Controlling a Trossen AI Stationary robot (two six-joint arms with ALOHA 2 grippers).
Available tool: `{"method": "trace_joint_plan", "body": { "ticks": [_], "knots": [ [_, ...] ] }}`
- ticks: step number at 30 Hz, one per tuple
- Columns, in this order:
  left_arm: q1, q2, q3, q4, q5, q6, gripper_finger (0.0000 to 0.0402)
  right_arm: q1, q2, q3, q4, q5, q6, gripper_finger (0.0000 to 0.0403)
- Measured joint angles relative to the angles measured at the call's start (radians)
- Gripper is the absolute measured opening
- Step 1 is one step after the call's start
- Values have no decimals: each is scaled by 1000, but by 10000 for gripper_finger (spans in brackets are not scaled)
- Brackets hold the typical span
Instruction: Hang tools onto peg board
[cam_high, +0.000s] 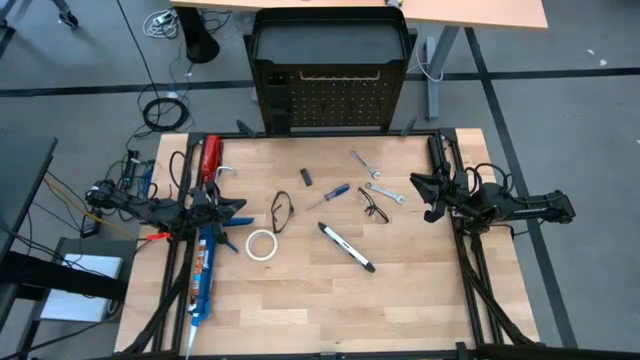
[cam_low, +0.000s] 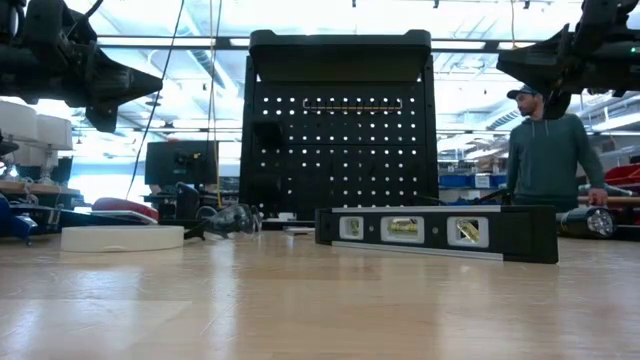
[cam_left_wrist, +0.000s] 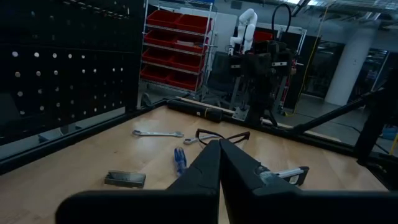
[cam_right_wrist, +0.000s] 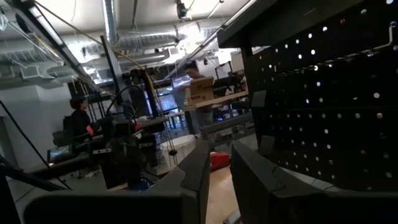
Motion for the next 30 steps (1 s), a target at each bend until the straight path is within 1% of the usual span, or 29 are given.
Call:
{"method": "trace_joint_plan", "body": {
  "ticks": [26,28,30],
  "knots": [
    [0,0,0,1,0,0,15,0,0,0,1,0,0,73],
    [0,0,0,1,0,0,15,0,0,0,0,0,20,73],
    [0,0,0,5,0,0,15,2,0,0,-4,-8,79,73]
  ]
}}
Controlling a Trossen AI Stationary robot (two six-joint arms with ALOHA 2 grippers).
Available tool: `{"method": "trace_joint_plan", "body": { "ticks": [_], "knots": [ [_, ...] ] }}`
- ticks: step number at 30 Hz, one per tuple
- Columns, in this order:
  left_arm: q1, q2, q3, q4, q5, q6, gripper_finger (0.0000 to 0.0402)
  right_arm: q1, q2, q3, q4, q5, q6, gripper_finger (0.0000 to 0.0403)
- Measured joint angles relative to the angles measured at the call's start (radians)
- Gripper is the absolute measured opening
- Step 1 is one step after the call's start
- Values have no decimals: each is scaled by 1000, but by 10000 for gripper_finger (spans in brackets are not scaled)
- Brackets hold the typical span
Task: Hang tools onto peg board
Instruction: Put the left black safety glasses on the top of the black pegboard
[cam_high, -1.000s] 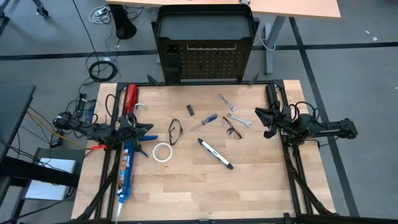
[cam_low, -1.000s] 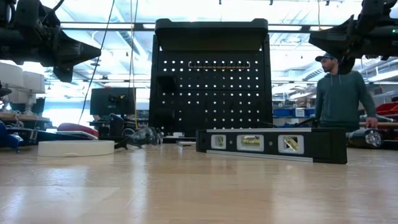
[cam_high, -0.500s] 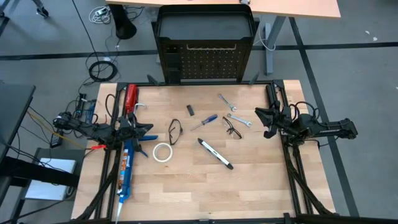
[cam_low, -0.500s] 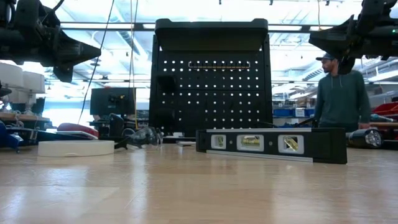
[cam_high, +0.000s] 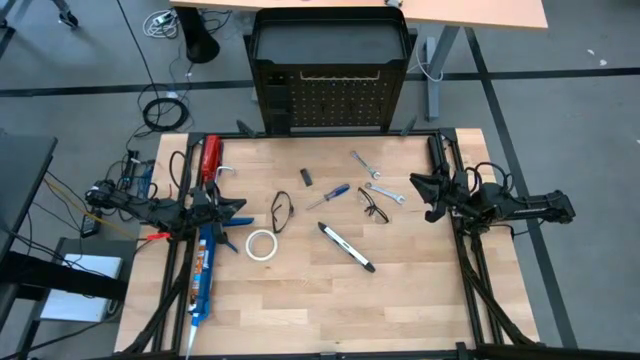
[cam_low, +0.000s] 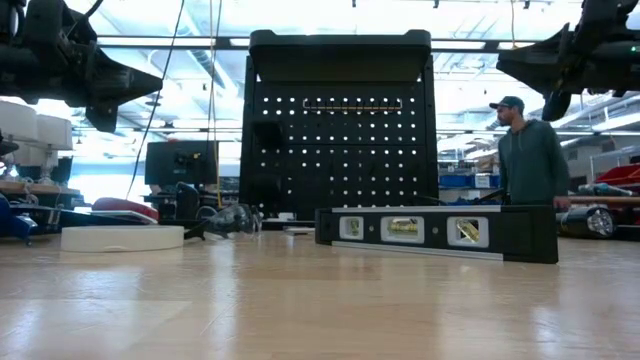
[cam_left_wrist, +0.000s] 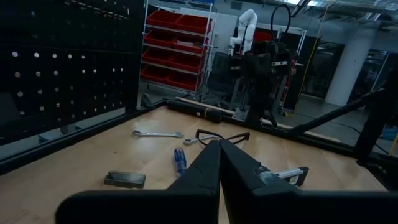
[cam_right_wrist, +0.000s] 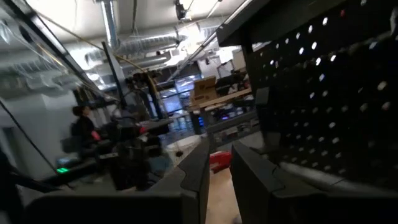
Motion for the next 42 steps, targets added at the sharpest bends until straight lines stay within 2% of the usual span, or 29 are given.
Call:
{"method": "trace_joint_plan", "body": {
  "ticks": [4,10,20,26,29,33,37,42],
  "knots": [
    [0,0,0,30,0,-31,15,0,0,0,-12,-39,85,73],
    [0,0,0,32,-1,-20,15,0,0,0,-72,-77,89,73],
    [0,1,26,82,-30,230,14,-5,1,0,-77,-90,79,73],
    [0,1,48,97,-187,345,15,-16,2,0,-67,-90,93,73],
    [0,0,50,100,-206,417,15,-16,4,0,-65,-83,75,73],
    [0,1,50,91,-207,417,14,-16,4,0,-17,-34,27,73],
    [0,1,50,91,-207,413,15,-16,4,0,21,-34,3,73],
    [0,1,51,88,-199,389,14,-16,4,0,19,-37,65,73]
  ]
}}
